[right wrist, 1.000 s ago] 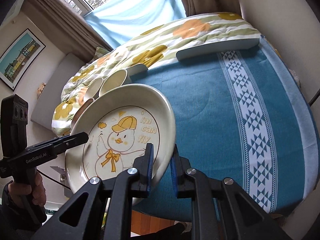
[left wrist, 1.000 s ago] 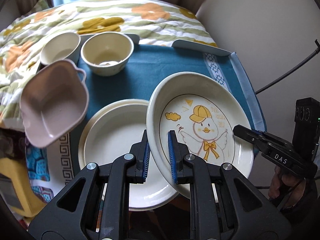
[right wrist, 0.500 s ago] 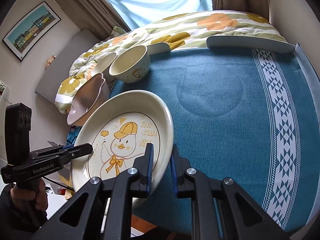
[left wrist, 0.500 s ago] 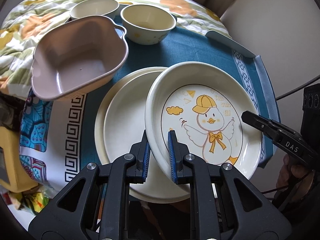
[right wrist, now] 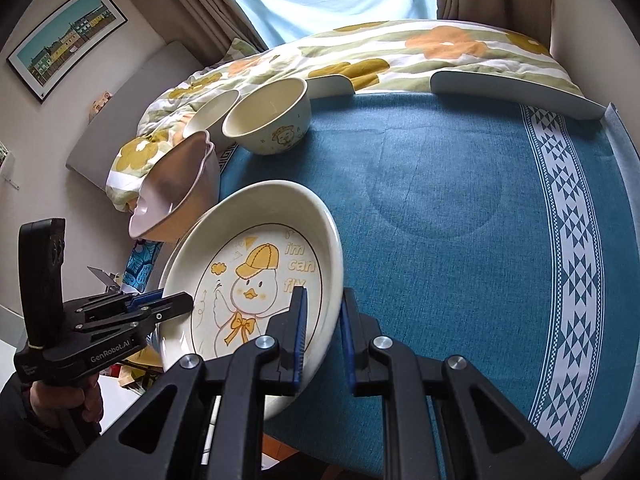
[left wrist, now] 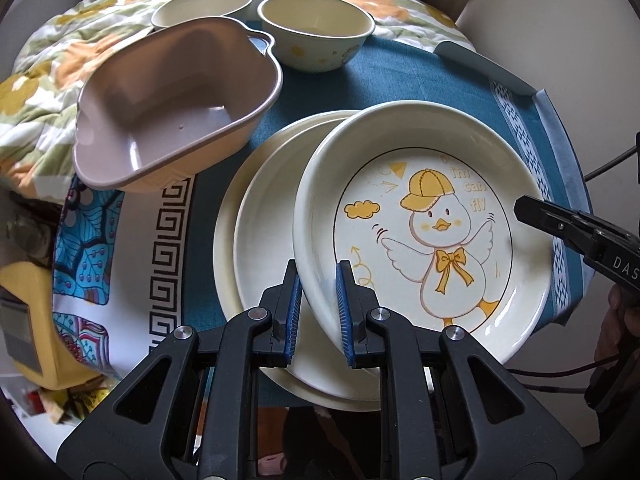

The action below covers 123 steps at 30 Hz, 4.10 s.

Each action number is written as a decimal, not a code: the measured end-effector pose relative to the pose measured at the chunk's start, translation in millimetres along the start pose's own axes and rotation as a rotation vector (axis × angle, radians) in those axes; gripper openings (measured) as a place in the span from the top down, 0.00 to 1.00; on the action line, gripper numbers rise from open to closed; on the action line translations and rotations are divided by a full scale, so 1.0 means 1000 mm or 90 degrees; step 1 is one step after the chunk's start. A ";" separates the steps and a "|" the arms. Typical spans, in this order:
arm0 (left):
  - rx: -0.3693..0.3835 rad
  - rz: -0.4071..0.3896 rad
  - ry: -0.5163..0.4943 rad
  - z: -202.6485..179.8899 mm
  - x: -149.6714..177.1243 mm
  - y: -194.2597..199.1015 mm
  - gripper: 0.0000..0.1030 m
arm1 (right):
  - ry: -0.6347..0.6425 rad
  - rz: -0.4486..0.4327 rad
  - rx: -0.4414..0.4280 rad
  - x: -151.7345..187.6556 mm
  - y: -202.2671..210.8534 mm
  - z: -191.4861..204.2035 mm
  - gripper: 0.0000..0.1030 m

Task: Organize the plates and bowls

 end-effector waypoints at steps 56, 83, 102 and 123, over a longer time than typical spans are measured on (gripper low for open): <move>-0.154 -0.057 -0.096 -0.010 -0.006 0.035 0.83 | 0.106 -0.004 0.085 -0.004 0.001 0.029 0.86; -0.029 -0.118 0.255 0.127 -0.039 0.077 0.13 | 0.201 0.068 -0.094 -0.114 -0.048 0.112 0.00; -0.002 -0.010 0.274 0.181 -0.076 -0.015 0.57 | 0.189 0.189 -0.111 -0.129 -0.164 0.136 0.60; -0.099 -0.089 0.203 0.114 -0.070 0.067 0.91 | 0.240 0.081 -0.125 -0.120 -0.083 0.137 0.86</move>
Point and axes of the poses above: each gripper's, at about its wrist camera, not at the fingertips, and y roughly against the way its jaws point, z to its left, x to its underside, the point moved 3 cm from there along -y, roughly the way its jaws point, and after that the axes turned 1 degree about -y, right-handed, at the moved point
